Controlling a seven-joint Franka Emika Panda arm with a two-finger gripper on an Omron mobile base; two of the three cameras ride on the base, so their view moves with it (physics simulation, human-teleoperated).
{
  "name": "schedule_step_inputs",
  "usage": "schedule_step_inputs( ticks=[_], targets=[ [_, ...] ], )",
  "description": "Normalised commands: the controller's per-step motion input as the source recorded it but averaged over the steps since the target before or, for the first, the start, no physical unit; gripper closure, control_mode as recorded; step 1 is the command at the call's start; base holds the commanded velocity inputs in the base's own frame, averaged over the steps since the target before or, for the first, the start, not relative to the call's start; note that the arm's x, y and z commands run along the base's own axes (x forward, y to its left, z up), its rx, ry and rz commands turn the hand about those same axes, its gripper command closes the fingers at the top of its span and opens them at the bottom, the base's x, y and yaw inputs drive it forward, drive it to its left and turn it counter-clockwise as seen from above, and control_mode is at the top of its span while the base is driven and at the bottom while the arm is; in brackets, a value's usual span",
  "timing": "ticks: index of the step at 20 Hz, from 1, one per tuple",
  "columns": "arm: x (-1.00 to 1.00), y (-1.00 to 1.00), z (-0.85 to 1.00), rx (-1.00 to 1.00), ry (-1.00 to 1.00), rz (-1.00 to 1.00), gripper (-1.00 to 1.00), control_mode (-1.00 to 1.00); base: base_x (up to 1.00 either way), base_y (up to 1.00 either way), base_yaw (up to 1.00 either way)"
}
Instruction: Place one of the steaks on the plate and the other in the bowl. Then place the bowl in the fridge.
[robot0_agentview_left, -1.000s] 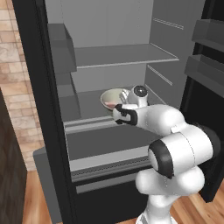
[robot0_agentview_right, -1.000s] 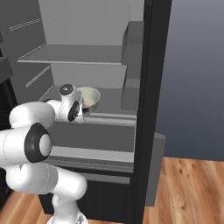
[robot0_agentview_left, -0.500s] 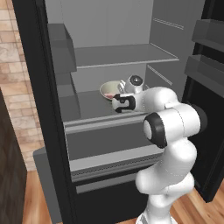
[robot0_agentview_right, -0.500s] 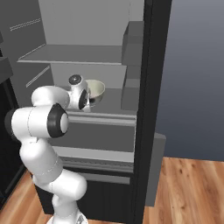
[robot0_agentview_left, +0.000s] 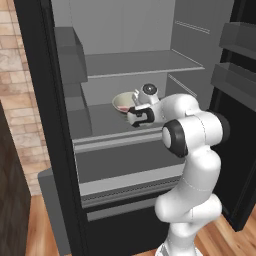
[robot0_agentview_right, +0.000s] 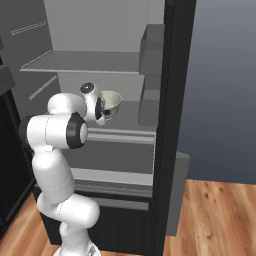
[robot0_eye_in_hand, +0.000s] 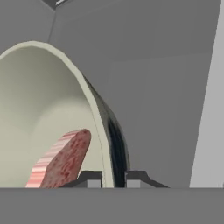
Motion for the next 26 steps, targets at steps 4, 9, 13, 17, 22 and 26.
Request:
schedule_step_inputs(
  ticks=[4,9,13,17,22,26],
  targets=[
    [0.07,0.0,-0.02,0.0,0.0,0.0,1.0,-1.0,0.0,0.0,0.0],
    [0.03,0.0,-0.03,0.0,0.0,0.0,1.0,-1.0,0.0,0.0,0.0],
    [0.0,0.0,-0.05,0.0,0.0,0.0,-1.0,-1.0,0.0,0.0,0.0],
    [0.0,0.0,0.0,0.0,0.0,0.0,-1.0,-1.0,0.0,0.0,0.0],
    [0.0,0.0,0.0,0.0,-0.02,0.0,-1.0,-1.0,0.0,0.0,0.0],
    [-0.22,-0.06,0.06,0.07,-0.21,0.0,-1.0,-1.0,0.0,0.0,0.0]
  ],
)
